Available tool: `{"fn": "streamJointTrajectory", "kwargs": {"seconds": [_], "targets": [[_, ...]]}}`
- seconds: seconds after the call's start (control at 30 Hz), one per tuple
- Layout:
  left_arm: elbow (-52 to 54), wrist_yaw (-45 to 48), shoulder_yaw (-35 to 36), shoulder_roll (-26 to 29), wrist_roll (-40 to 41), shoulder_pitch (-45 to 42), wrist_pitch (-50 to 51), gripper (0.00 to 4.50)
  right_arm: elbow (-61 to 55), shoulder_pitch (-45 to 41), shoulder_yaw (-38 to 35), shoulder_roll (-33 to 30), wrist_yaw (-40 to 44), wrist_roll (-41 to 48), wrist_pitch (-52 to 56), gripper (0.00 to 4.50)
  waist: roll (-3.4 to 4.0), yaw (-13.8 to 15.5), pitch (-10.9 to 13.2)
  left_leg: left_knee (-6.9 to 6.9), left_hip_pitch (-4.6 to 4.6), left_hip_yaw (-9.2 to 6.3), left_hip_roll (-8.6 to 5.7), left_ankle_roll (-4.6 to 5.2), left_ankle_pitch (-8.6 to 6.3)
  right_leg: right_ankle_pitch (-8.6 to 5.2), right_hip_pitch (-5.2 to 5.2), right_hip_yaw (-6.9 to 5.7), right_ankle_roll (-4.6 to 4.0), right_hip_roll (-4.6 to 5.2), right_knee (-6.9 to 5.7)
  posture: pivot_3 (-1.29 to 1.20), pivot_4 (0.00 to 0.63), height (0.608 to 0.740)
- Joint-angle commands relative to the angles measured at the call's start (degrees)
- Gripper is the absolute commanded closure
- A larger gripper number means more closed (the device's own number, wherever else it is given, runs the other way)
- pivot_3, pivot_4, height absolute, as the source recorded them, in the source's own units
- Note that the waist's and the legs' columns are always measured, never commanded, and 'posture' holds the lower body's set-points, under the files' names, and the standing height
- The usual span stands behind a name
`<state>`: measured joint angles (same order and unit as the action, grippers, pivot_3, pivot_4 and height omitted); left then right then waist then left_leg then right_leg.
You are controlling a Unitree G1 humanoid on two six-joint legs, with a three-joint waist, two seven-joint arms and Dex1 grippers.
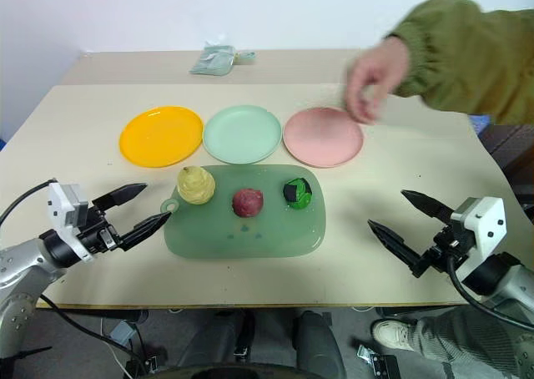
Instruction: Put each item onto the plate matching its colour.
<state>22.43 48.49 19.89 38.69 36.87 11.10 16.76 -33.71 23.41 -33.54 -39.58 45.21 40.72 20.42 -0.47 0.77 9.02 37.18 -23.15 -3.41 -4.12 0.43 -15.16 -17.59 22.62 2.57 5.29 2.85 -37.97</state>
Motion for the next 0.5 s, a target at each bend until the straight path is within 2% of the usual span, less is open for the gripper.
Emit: {"fn": "streamJointTrajectory", "kwargs": {"seconds": [0.03,0.33,0.5], "targets": [[1.6,-0.7,0.5,-0.1,-0.1,0.1,0.3,0.0,-2.3,-1.5,-0.2,-0.5,-1.0,0.5,0.3,0.16,0.0,0.0,0.0,0.0,0.0,0.0,0.0,0.0,0.0,0.0,0.0,0.0,0.0,0.0,0.0,0.0,0.15,0.74],[1.4,-2.6,-0.2,-1.8,-1.9,-0.6,-0.8,0.0,-4.2,-5.5,2.0,-0.8,-2.6,2.2,2.6,0.16,0.0,0.0,0.0,0.0,-0.01,0.0,0.0,0.0,0.0,0.0,0.01,0.0,0.0,0.0,0.0,0.0,0.15,0.74],[2.2,-7.7,-1.1,-5.3,-3.6,-2.3,-1.0,0.0,-3.0,-10.1,5.9,-1.7,-1.5,2.0,3.2,0.16,-0.01,0.0,0.0,0.01,-0.01,0.0,0.0,0.0,0.0,0.0,0.01,0.0,0.01,0.0,0.01,0.0,0.15,0.74]]}}
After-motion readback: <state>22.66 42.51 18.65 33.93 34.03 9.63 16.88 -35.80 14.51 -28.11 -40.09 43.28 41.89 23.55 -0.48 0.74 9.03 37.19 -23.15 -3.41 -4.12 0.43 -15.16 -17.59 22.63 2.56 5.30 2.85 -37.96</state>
